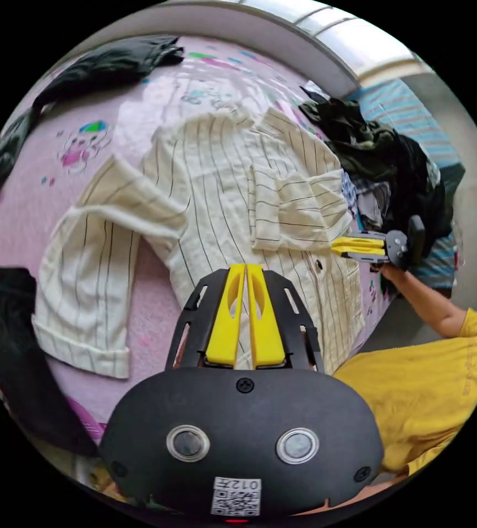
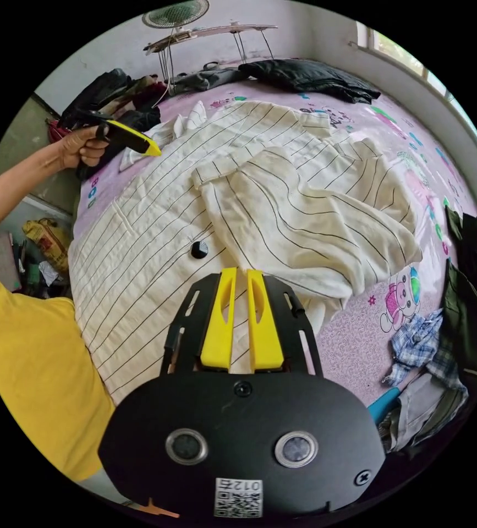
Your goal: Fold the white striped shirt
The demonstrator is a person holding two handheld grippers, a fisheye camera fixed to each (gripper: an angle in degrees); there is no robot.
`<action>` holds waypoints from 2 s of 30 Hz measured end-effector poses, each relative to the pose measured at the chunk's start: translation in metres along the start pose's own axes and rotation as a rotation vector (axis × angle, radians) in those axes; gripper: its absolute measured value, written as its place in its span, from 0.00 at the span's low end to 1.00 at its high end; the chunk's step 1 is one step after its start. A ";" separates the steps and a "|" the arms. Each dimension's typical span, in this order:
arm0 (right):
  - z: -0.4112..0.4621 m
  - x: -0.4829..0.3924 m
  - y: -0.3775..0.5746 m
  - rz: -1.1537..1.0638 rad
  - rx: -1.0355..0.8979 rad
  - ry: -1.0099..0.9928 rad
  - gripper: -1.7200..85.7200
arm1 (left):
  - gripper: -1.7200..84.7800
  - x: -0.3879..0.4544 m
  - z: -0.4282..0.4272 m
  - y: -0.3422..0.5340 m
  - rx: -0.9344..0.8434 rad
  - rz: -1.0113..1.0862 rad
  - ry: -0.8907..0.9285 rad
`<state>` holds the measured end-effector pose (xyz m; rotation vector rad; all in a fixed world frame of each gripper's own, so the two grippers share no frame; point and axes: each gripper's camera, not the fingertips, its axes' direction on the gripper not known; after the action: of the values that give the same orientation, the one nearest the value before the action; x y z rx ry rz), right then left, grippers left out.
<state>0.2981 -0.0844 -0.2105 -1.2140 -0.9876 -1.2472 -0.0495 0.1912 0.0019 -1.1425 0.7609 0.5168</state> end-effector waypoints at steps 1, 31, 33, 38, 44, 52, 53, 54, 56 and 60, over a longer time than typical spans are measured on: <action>-0.002 -0.004 0.003 0.004 0.011 0.002 0.04 | 0.03 0.000 0.000 0.004 0.019 -0.010 0.014; -0.053 0.099 0.006 0.232 0.188 0.117 0.04 | 0.03 0.046 0.021 -0.027 0.163 -0.142 -0.285; -0.051 0.105 -0.011 0.161 0.152 0.143 0.05 | 0.02 0.036 0.012 -0.007 0.216 -0.183 -0.246; -0.030 0.095 -0.062 -0.107 0.020 0.218 0.08 | 0.02 0.024 0.019 0.008 0.199 -0.186 -0.202; 0.004 0.098 -0.091 -0.234 -0.149 0.302 0.05 | 0.02 0.022 0.018 0.012 0.226 -0.149 -0.207; -0.038 0.120 -0.109 -0.222 -0.021 0.172 0.02 | 0.02 0.012 0.005 0.019 0.271 -0.101 -0.187; -0.041 0.130 -0.116 -0.199 -0.007 0.132 0.02 | 0.02 0.008 0.003 0.020 0.282 -0.111 -0.177; -0.040 0.135 -0.120 -0.186 -0.006 0.110 0.02 | 0.02 0.005 0.001 0.021 0.298 -0.113 -0.178; -0.024 0.152 -0.134 -0.137 -0.044 0.064 0.02 | 0.02 0.000 -0.001 0.023 0.317 -0.115 -0.194; 0.023 0.161 -0.144 -0.084 -0.110 0.085 0.02 | 0.02 -0.023 0.008 0.019 0.252 -0.173 -0.188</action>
<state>0.1746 -0.0739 -0.0319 -1.2036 -0.9257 -1.4235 -0.0753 0.2058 0.0099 -0.9014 0.5412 0.3656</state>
